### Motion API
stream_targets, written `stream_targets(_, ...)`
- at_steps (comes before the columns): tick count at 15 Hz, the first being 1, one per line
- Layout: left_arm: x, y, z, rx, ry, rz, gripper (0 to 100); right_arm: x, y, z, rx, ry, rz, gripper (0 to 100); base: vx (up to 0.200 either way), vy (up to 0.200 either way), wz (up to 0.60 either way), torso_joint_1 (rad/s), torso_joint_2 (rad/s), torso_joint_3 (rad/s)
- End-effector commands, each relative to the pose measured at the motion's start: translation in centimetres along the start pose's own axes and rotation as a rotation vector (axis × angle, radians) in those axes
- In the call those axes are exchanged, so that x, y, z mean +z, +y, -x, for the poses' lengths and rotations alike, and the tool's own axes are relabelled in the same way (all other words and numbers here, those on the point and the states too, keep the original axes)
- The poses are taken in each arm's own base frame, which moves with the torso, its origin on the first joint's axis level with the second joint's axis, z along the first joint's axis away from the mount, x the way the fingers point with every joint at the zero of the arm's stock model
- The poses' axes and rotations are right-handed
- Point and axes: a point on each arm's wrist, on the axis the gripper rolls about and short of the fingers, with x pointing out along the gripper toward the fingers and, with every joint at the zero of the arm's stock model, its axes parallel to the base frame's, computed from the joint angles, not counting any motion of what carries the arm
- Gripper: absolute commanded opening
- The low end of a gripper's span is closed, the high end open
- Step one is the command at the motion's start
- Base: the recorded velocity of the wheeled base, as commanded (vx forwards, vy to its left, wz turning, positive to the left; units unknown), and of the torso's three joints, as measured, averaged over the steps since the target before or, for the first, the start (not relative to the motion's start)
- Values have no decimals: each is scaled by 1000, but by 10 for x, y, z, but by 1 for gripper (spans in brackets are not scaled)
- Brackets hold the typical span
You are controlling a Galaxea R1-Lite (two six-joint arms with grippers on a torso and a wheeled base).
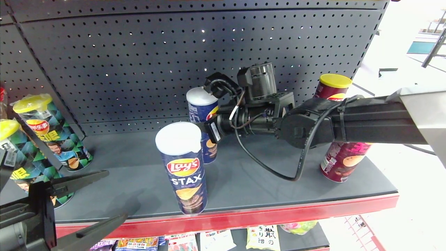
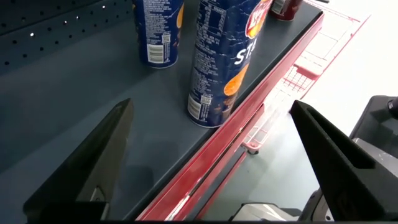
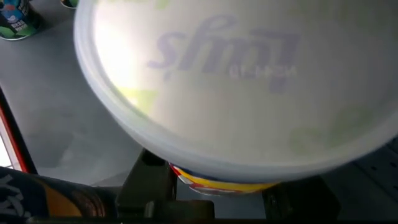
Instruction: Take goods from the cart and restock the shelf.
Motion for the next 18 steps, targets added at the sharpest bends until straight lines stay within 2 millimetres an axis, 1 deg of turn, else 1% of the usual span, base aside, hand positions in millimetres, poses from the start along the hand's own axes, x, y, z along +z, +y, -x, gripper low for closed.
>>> stream_targets(1,0,0,0,-1,1,1,100,1,0,2,0,1,-2,100,0,0,0,0,0,0)
stream_targets(4,0,0,0,-1,-1,-1,100,2,3,11,-16,9,-15,100,0,0,0,0,0,0)
stream_targets(5,0,0,0,-1,-1,-1,100,1,5,17,-30,16,-30,100,0,0,0,0,0,0)
stream_targets(9,-1,0,0,0,1,1,100,10,7,46,-76,3,-89,100,0,0,0,0,0,0)
stream_targets(10,-1,1,-1,4,7,6,100,9,9,65,-128,14,-130,100,0,0,0,0,0,0)
stream_targets(12,-3,2,-1,31,18,12,100,1,12,80,-172,39,-164,100,0,0,0,0,0,0)
stream_targets(14,-4,3,-2,76,37,22,100,-5,16,99,-200,27,-174,100,0,0,0,0,0,0)
stream_targets(16,-6,7,-5,131,57,31,100,-13,20,120,-284,4,-179,100,0,0,0,0,0,0)
stream_targets(17,-6,7,-5,149,63,31,100,-15,20,125,-304,-3,-186,100,0,0,0,0,0,0)
stream_targets(18,-7,9,-7,181,75,34,100,-19,22,136,-338,-6,-205,100,0,0,0,0,0,0)
